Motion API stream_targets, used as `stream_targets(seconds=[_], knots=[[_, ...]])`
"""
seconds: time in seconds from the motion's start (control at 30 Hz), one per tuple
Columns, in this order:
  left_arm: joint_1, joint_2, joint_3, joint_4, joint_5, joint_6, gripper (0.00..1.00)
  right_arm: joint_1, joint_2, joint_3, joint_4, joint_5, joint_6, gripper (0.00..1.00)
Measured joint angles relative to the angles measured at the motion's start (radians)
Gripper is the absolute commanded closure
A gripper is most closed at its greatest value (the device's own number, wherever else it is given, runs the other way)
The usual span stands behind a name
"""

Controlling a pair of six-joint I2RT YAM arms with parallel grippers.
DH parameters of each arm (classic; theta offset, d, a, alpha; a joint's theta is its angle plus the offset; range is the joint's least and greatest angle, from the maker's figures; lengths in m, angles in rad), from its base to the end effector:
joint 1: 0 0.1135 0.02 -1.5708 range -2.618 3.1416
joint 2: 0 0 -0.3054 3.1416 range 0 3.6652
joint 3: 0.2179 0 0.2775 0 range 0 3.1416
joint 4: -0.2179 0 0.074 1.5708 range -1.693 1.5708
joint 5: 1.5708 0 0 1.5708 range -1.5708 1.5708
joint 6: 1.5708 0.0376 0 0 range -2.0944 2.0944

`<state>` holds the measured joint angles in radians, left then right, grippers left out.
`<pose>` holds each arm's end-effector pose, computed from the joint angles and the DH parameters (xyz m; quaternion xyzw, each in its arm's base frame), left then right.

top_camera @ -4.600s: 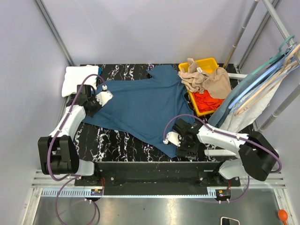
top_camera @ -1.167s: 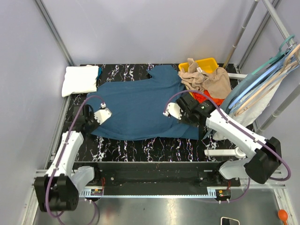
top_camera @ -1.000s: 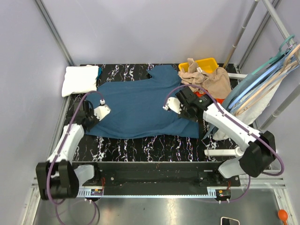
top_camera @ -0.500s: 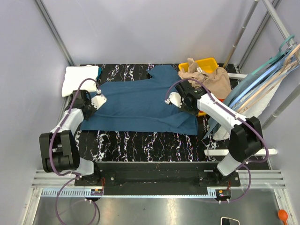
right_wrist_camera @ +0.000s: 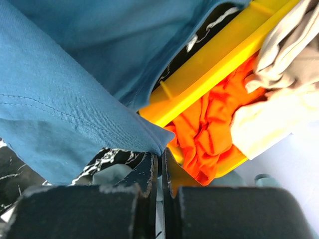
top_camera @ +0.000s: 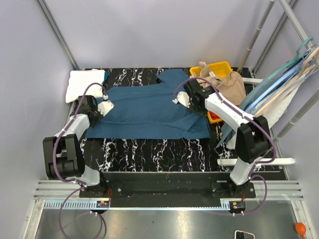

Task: Fold and stack the t-shirts
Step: Fold the tshirt

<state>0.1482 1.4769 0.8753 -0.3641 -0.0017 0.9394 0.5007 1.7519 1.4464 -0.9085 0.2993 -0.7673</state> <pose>0.3087 0.0462 0.2219 0.3676 0.8809 0.1549 0.2546 0.3473 0.1774 0.2866 -0.5551 0.7997 -0.1687 0.1544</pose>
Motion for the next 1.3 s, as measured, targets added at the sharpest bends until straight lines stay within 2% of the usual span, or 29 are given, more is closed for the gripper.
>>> stream_targets(seconds=[1.03, 1.17, 1.3], knots=[[0.002, 0.065, 0.023, 0.018, 0.000, -0.001, 1.00, -0.016, 0.251, 0.233, 0.047, 0.063, -0.038, 1.00], [0.002, 0.070, 0.024, 0.018, 0.000, -0.001, 1.00, -0.016, 0.275, 0.233, 0.053, 0.084, -0.038, 0.91], [0.002, 0.081, 0.028, 0.019, 0.000, -0.002, 1.00, -0.016, 0.301, 0.233, 0.072, 0.106, -0.039, 0.76]])
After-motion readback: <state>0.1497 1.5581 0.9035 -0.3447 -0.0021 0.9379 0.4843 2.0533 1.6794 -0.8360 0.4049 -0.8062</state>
